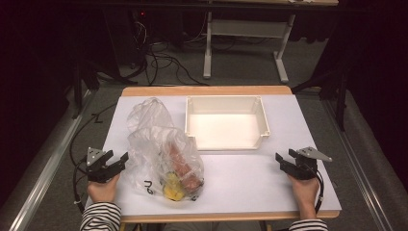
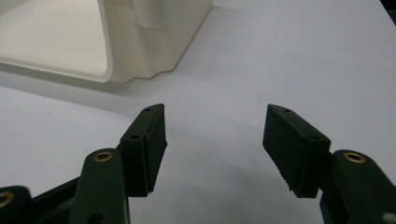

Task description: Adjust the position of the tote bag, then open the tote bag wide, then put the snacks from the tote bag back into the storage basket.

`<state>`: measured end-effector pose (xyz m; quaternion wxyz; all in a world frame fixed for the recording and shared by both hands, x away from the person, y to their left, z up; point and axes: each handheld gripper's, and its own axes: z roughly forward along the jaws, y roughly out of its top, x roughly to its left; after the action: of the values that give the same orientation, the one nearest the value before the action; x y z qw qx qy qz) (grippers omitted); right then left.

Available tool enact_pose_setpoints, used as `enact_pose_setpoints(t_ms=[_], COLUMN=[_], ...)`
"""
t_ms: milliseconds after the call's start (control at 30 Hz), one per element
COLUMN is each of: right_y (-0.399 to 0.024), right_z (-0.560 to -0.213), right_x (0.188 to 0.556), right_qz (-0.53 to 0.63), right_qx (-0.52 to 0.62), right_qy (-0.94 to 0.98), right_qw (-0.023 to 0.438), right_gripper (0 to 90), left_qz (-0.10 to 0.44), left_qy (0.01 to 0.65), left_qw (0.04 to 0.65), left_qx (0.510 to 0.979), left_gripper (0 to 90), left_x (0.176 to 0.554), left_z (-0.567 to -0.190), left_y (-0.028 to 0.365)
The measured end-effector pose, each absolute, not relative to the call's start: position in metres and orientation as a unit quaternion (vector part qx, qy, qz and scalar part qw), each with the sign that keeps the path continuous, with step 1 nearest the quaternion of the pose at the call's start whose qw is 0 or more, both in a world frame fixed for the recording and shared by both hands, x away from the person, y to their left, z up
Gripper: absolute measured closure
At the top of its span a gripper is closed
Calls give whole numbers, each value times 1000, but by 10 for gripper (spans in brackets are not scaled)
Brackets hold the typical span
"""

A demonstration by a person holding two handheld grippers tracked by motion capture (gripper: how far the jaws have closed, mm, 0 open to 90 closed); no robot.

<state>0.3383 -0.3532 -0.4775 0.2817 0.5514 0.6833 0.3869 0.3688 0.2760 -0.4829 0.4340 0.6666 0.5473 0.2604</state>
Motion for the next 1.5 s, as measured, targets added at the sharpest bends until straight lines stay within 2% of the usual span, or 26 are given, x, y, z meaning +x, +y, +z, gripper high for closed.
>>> enact_pose_setpoints(t_ms=[933, 1133, 1500], right_y=[-355, -355, -354], right_z=[-478, -478, -478], right_x=[340, 340, 340], right_qz=[385, 385, 383], right_qx=[560, 558, 557], right_qy=[679, 682, 683], right_qw=[277, 274, 276], right_gripper=[390, 386, 377], left_qz=[257, 249, 239], left_qy=[553, 551, 504], left_qw=[435, 464, 475], left_qx=[663, 648, 681], left_gripper=[345, 336, 305], left_x=[370, 363, 337], left_z=[-483, -481, -461], left_y=[277, 283, 269])
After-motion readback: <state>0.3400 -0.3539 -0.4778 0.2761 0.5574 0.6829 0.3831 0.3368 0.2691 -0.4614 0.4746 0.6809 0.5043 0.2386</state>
